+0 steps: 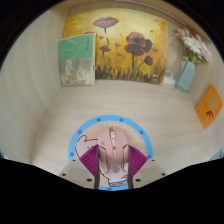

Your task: Arrange mouse

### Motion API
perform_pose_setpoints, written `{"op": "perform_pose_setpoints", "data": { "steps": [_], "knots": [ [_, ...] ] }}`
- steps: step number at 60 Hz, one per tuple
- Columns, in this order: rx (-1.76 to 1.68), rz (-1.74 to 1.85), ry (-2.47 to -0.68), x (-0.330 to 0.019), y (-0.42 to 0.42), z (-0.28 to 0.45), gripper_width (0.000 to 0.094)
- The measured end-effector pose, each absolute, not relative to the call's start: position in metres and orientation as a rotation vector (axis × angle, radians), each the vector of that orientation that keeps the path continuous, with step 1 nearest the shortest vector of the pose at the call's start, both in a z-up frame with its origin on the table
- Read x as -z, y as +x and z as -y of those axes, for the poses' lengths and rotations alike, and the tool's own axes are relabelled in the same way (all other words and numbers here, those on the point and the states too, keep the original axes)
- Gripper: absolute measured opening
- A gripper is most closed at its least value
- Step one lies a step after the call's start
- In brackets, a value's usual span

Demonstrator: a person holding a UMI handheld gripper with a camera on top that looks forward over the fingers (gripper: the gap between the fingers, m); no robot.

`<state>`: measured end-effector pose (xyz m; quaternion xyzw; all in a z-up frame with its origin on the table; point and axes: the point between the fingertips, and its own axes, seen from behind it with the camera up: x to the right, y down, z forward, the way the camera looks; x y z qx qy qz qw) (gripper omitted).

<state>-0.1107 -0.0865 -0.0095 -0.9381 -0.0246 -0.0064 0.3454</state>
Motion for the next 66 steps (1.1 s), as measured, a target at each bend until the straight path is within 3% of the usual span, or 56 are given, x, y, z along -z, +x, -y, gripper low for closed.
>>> {"op": "perform_pose_setpoints", "data": {
  "steps": [6, 17, 21, 25, 27, 47, 66],
  "knots": [
    [0.037, 0.078, -2.421, 0.013, -0.109, 0.089, 0.0403],
    [0.028, 0.06, -2.452, 0.014, -0.109, 0.091, 0.054],
    [0.04, 0.043, -2.476, 0.012, -0.105, 0.094, 0.0653],
    [0.082, 0.072, -2.459, -0.01, -0.098, 0.092, 0.079],
    [0.1, 0.087, -2.433, -0.025, -0.095, 0.087, 0.0815],
    [0.006, 0.033, -2.234, -0.19, -0.101, 0.071, 0.0817],
    [-0.024, 0.052, -2.186, -0.238, -0.09, 0.097, 0.081]
  ]
}}
